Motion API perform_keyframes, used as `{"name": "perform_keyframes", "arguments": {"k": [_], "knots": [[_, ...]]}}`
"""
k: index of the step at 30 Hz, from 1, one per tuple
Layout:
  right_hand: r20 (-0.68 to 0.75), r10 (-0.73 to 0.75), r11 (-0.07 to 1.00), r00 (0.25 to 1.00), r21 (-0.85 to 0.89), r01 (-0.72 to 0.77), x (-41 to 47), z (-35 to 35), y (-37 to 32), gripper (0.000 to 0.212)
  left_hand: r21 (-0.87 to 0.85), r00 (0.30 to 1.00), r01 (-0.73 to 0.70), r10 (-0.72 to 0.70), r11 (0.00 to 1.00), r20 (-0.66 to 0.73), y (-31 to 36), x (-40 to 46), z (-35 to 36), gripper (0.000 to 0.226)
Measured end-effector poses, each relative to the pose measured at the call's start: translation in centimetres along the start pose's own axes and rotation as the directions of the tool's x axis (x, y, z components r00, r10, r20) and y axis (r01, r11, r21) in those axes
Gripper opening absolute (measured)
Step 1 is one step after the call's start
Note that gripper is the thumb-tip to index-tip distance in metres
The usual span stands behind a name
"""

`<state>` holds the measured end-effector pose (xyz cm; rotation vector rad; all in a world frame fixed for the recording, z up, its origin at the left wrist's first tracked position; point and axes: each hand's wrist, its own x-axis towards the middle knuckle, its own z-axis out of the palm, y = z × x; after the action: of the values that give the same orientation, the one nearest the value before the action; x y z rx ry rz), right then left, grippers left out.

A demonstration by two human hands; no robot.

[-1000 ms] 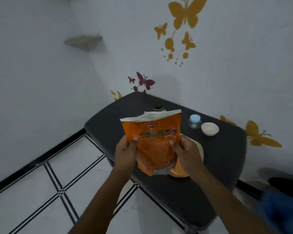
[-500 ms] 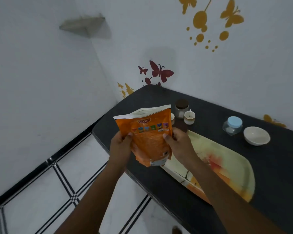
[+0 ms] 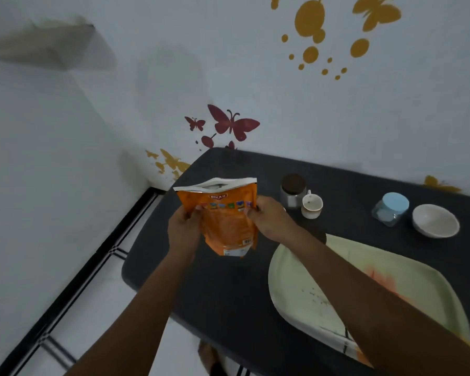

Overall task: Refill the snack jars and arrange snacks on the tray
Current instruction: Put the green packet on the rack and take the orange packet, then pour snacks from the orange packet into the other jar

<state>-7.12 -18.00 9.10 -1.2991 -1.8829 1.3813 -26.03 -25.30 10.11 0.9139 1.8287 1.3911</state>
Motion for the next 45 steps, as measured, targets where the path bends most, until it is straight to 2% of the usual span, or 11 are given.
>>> {"name": "perform_keyframes", "arguments": {"k": [14,19,22,24,26,29,32,35,37,40,45], "knots": [[-0.388,0.207,0.966,0.898,-0.062,-0.25,17.6,8.2,-2.9,0.03,0.021,0.97,0.0,-0.005,1.0,0.242,-4.8,22.8,-3.5,0.027],[-0.404,0.211,0.964,0.89,-0.063,-0.257,19.2,8.9,-2.8,0.025,0.039,0.985,0.076,-0.081,0.996,0.153,-5.2,23.5,-3.3,0.048],[-0.423,0.226,0.958,0.877,-0.066,-0.279,19.1,8.4,-2.3,0.023,0.111,0.988,-0.151,0.155,0.982,-0.029,-4.2,21.7,-2.8,0.07],[-0.444,0.237,0.954,0.864,-0.061,-0.293,18.6,7.8,-1.7,0.022,0.176,0.907,-0.41,0.421,0.895,-0.029,-3.8,19.6,-2.4,0.067],[-0.467,0.27,0.945,0.842,-0.04,-0.325,17.9,6.7,-0.9,0.025,0.167,0.754,-0.655,0.652,0.737,0.075,-4.3,17.4,-1.2,0.059],[-0.465,0.309,0.924,0.83,-0.06,-0.378,16.6,4.5,0.9,0.029,0.043,0.602,-0.785,0.745,0.618,0.287,-5.9,14.9,1.5,0.045],[-0.466,0.257,0.901,0.847,-0.202,-0.385,15.3,2.0,3.2,0.034,0.127,0.577,-0.764,0.582,0.633,0.573,-7.9,14.6,4.8,0.044],[-0.477,0.199,0.817,0.856,-0.402,-0.414,14.7,-0.6,5.6,0.04,0.431,0.588,-0.727,0.161,0.534,0.792,-11.1,15.7,7.5,0.066],[-0.497,0.198,0.713,0.845,-0.518,-0.472,14.7,-2.2,7.2,0.046,0.537,0.562,-0.742,-0.065,0.4,0.825,-13.5,16.7,8.9,0.081],[-0.521,0.253,0.599,0.815,-0.578,-0.555,15.1,-3.7,9.5,0.058,0.563,0.498,-0.78,-0.275,0.272,0.822,-16.6,17.2,9.8,0.096],[-0.507,0.365,0.547,0.78,-0.562,-0.621,16.5,-5.3,11.9,0.083,0.584,0.514,-0.775,-0.299,0.241,0.804,-18.5,16.7,9.5,0.108]]}}
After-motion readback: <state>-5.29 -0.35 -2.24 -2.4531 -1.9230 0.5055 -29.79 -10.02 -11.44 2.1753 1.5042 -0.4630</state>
